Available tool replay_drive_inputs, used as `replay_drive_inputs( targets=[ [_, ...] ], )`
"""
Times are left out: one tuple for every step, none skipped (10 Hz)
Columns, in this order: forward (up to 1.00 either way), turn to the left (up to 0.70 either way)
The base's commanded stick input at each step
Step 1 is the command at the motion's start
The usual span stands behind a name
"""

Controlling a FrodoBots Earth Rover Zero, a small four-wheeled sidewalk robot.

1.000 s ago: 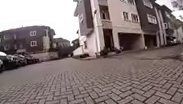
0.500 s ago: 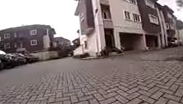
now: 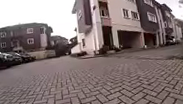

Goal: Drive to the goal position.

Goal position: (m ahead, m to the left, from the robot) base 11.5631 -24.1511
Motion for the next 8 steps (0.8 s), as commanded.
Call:
replay_drive_inputs(
  targets=[
    [0.50,-0.02],
    [0.50,-0.08],
    [0.50,-0.13],
    [0.50,-0.19],
    [0.50,0.00],
    [0.50,0.00],
    [0.50,0.00],
    [0.50,0.00]
  ],
)
